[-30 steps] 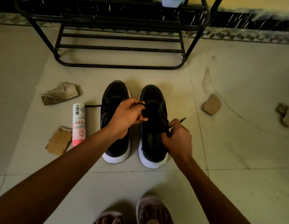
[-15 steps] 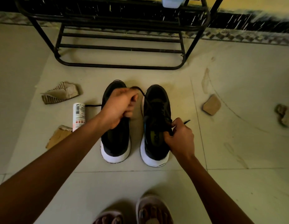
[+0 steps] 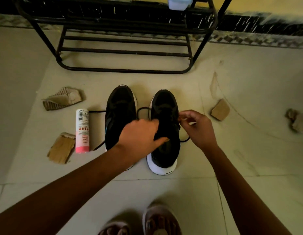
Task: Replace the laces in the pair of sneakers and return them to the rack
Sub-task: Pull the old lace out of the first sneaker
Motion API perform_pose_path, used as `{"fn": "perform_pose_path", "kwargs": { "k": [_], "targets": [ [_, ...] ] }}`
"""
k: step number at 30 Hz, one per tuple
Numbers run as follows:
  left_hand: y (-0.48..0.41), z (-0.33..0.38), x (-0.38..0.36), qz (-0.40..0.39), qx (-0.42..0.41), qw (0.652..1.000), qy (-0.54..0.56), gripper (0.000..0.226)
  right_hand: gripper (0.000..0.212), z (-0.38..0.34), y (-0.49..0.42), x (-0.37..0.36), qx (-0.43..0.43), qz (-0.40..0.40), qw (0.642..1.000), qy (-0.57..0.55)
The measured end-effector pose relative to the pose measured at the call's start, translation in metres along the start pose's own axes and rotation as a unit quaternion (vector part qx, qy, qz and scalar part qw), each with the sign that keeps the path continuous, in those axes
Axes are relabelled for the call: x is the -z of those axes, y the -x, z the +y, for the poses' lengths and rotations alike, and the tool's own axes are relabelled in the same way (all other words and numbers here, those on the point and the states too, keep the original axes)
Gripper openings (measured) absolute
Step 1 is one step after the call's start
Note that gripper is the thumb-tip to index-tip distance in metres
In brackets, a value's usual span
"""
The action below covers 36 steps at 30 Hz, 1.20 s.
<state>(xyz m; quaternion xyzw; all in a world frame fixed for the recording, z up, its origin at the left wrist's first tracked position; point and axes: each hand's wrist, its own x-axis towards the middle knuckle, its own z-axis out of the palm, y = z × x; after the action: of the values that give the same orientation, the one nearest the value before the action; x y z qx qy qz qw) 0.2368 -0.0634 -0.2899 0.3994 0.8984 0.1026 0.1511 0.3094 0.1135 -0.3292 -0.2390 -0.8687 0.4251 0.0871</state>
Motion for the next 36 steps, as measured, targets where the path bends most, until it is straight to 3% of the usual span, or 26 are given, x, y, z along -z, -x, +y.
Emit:
{"fn": "perform_pose_path", "kwargs": {
  "k": [2,7,11,16,22,26,31,33,36],
  "targets": [
    [-0.003,-0.002,-0.012,-0.081,0.024,0.996,0.012,0.043,0.015,-0.005,-0.01,-0.001,0.006,-0.031,1.0,0.001],
    [-0.005,-0.008,-0.028,-0.148,0.068,0.97,0.183,0.034,0.018,-0.013,-0.022,-0.002,-0.01,-0.074,0.997,0.026],
    [-0.007,-0.007,-0.029,-0.174,0.098,0.941,0.273,0.031,0.02,-0.019,-0.021,0.0,-0.023,-0.11,0.994,-0.009],
    [-0.009,-0.007,-0.032,-0.175,0.106,0.934,0.293,0.026,0.028,-0.022,-0.019,-0.008,0.005,-0.076,0.996,0.038],
    [-0.008,-0.008,-0.034,-0.174,0.131,0.918,0.33,0.029,0.033,-0.018,-0.021,-0.006,-0.112,-0.075,0.975,-0.178],
    [-0.009,-0.007,-0.032,-0.182,0.143,0.911,0.342,0.038,0.031,-0.019,-0.022,-0.006,-0.126,-0.095,0.968,-0.193],
    [-0.005,-0.008,-0.027,-0.192,0.176,0.876,0.406,0.031,0.026,-0.02,-0.03,0.0,-0.168,-0.162,0.942,-0.241],
    [-0.004,-0.005,-0.026,-0.185,0.171,0.877,0.409,0.033,0.023,-0.02,-0.033,0.007,-0.157,-0.204,0.946,-0.197],
    [-0.003,-0.001,-0.028,-0.189,0.166,0.878,0.407,0.038,0.027,-0.022,-0.038,0.023,-0.066,-0.247,0.967,-0.014]
  ]
}}
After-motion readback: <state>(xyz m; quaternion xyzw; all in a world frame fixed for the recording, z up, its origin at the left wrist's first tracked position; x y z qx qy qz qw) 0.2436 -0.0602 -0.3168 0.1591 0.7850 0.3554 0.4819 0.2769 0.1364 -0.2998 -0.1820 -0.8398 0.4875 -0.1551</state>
